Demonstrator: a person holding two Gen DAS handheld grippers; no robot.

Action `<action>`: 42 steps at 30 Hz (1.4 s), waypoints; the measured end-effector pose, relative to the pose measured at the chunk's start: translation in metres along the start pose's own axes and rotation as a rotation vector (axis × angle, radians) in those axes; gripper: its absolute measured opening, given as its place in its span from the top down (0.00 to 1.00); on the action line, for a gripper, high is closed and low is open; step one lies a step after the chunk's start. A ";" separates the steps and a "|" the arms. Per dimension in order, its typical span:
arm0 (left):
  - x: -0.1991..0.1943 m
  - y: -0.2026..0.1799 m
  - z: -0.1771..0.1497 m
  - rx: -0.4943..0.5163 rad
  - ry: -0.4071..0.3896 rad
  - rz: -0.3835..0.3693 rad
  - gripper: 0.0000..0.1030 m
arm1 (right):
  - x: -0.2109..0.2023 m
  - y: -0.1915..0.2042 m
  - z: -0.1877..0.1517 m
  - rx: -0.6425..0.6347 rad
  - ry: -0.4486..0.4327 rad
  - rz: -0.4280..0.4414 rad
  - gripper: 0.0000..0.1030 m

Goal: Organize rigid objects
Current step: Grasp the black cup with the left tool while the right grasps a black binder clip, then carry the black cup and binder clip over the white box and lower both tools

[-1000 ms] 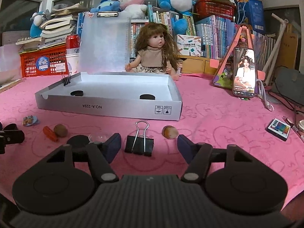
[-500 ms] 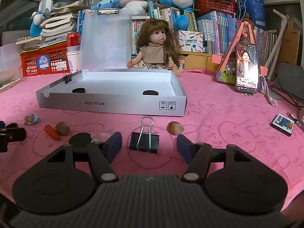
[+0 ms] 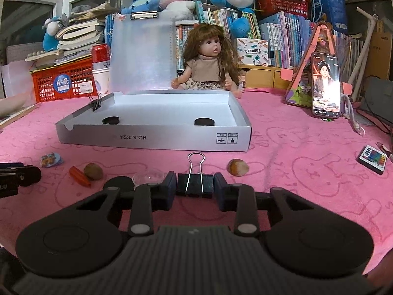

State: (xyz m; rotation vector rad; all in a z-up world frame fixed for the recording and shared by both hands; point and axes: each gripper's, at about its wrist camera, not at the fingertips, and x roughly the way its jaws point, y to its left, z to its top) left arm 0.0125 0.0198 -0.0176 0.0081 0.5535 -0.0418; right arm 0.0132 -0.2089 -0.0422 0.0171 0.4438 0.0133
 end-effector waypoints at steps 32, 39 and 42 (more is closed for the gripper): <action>-0.006 -0.009 0.025 -0.014 -0.025 -0.024 0.70 | -0.007 -0.001 0.011 0.003 -0.027 0.016 0.64; 0.000 -0.015 0.041 -0.018 -0.034 -0.033 0.70 | -0.006 -0.003 0.021 0.009 -0.039 0.025 0.64; 0.003 -0.017 0.048 -0.016 -0.035 -0.036 0.70 | -0.005 -0.003 0.026 0.006 -0.046 0.032 0.64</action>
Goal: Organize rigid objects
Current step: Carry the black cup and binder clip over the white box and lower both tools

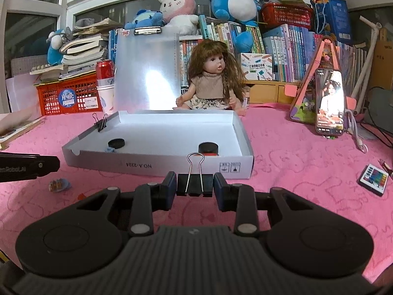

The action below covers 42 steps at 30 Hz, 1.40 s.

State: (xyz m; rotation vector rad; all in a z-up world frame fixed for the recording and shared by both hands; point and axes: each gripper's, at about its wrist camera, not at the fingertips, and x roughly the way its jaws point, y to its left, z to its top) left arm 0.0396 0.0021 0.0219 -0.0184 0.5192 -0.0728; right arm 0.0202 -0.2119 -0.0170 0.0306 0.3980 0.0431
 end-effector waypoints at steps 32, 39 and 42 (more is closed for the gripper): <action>0.052 -0.006 0.077 -0.036 -0.004 -0.051 0.70 | 0.052 -0.023 0.057 0.074 0.041 0.032 0.64; 0.093 -0.010 0.107 -0.062 0.090 -0.082 0.70 | 0.086 -0.037 0.085 0.128 0.122 0.074 0.64; 0.111 -0.014 0.117 -0.052 0.119 -0.087 0.70 | 0.104 -0.042 0.097 0.140 0.159 0.092 0.64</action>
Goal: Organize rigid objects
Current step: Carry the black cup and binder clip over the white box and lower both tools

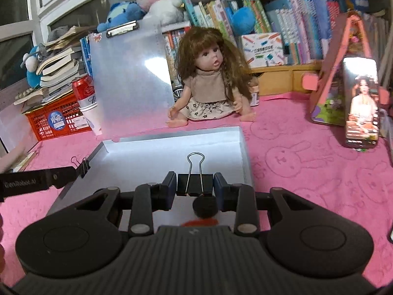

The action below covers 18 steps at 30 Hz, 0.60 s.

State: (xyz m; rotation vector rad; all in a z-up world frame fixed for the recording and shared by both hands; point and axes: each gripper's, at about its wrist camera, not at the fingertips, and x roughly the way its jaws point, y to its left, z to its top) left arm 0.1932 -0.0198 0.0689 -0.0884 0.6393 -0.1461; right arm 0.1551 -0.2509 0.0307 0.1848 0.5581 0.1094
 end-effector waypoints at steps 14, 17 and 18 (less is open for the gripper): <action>0.074 -0.003 0.014 -0.009 0.155 0.029 0.70 | 0.066 0.001 0.023 -0.015 0.187 0.011 0.63; 0.080 -0.003 0.014 -0.011 0.161 0.030 0.70 | 0.072 0.000 0.022 -0.012 0.205 0.007 0.63; 0.082 -0.002 0.014 -0.013 0.162 0.032 0.70 | 0.074 0.000 0.021 -0.012 0.208 0.006 0.63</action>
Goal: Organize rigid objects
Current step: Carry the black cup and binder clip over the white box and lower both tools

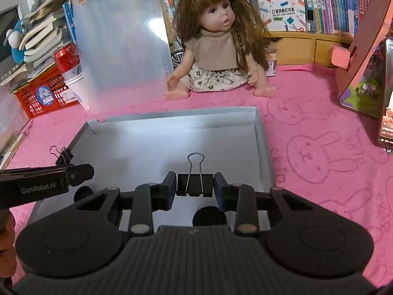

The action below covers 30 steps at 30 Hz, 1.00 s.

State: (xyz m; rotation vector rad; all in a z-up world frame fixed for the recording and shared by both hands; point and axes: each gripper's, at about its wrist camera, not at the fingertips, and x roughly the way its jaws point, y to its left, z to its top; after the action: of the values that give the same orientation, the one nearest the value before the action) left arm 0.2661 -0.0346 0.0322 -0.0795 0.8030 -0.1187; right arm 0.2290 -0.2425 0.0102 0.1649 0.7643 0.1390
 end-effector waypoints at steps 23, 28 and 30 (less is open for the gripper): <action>0.023 0.005 -0.008 0.022 0.026 0.045 0.70 | 0.018 -0.003 -0.005 -0.018 0.027 -0.051 0.63; 0.023 0.004 -0.008 0.028 0.021 0.047 0.70 | 0.019 -0.003 -0.007 -0.019 0.032 -0.053 0.64; 0.023 0.003 -0.009 0.038 0.015 0.050 0.70 | 0.020 -0.002 -0.007 -0.021 0.031 -0.053 0.64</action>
State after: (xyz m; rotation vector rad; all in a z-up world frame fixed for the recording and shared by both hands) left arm 0.2752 -0.0346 0.0094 -0.0225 0.8172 -0.0877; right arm 0.2384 -0.2406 -0.0083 0.1226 0.7977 0.0993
